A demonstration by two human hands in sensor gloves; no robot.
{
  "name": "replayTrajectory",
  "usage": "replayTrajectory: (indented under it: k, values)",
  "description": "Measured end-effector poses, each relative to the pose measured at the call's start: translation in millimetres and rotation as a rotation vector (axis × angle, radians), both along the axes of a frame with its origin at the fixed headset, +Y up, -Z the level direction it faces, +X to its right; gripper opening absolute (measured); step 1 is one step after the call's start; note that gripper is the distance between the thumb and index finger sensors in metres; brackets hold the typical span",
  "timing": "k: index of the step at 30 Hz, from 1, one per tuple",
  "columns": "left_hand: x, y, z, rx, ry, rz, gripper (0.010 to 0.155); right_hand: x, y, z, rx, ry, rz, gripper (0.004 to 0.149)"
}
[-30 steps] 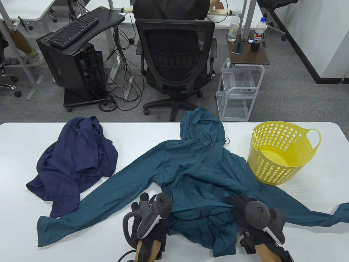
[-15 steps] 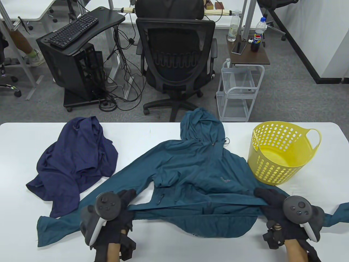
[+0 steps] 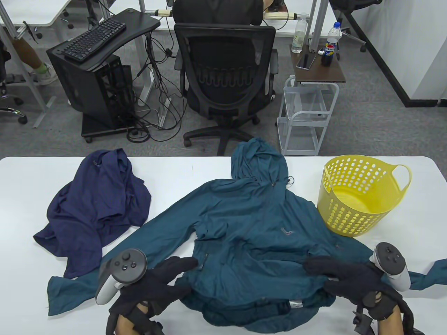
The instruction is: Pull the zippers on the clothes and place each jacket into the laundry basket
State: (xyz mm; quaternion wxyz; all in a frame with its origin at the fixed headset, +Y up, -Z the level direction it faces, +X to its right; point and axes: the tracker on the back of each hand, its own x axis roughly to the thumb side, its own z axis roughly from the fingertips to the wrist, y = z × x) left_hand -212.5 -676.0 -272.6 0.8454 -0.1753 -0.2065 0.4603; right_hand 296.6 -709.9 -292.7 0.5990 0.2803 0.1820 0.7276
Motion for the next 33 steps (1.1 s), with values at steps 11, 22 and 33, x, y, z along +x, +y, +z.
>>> replayTrajectory:
  k: [11,22,33]
  values:
    - [62.5,-57.0,-36.2,-0.06,0.212,-0.689,0.061,-65.4,-31.6,-9.6,0.218,-0.299,0.769,0.042]
    - [97.5,-104.3,-41.6,-0.179,0.037,-1.038,0.078,-81.2,-68.8,-7.6,0.009,-0.082,1.153,0.077]
    - [70.9,-96.0,-28.7,-0.257,0.111,-1.133,0.077,-4.1,-65.8,-1.6,-0.109,-0.223,1.182,0.073]
